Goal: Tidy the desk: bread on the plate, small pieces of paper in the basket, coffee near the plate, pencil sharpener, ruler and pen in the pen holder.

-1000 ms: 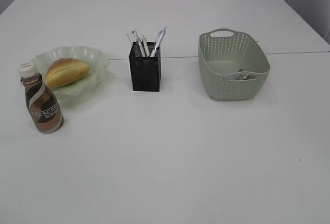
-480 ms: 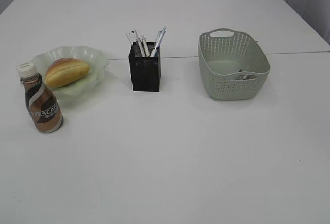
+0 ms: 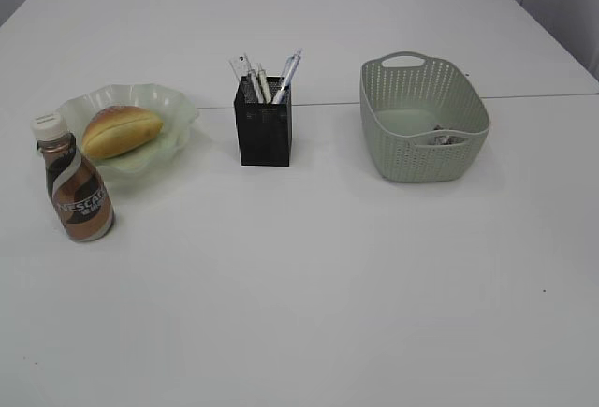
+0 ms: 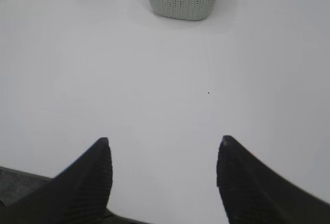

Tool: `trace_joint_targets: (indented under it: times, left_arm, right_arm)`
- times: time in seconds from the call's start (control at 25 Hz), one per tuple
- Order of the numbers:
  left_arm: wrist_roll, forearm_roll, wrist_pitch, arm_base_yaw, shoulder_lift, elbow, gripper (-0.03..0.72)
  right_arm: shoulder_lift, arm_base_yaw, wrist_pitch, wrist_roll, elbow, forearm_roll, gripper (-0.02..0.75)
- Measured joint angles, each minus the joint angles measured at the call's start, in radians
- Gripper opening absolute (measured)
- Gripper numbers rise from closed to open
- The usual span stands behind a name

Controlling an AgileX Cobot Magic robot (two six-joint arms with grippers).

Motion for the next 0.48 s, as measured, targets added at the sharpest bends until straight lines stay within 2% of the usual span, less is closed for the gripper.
trace_joint_targets:
  times: [0.12, 0.48]
  left_arm:
    - [0.0, 0.0, 0.0, 0.0, 0.0, 0.0, 0.587]
    - [0.0, 0.0, 0.0, 0.0, 0.0, 0.0, 0.582]
  right_arm:
    - [0.0, 0.0, 0.0, 0.0, 0.0, 0.0, 0.471]
    - [0.0, 0.0, 0.0, 0.0, 0.0, 0.0, 0.471]
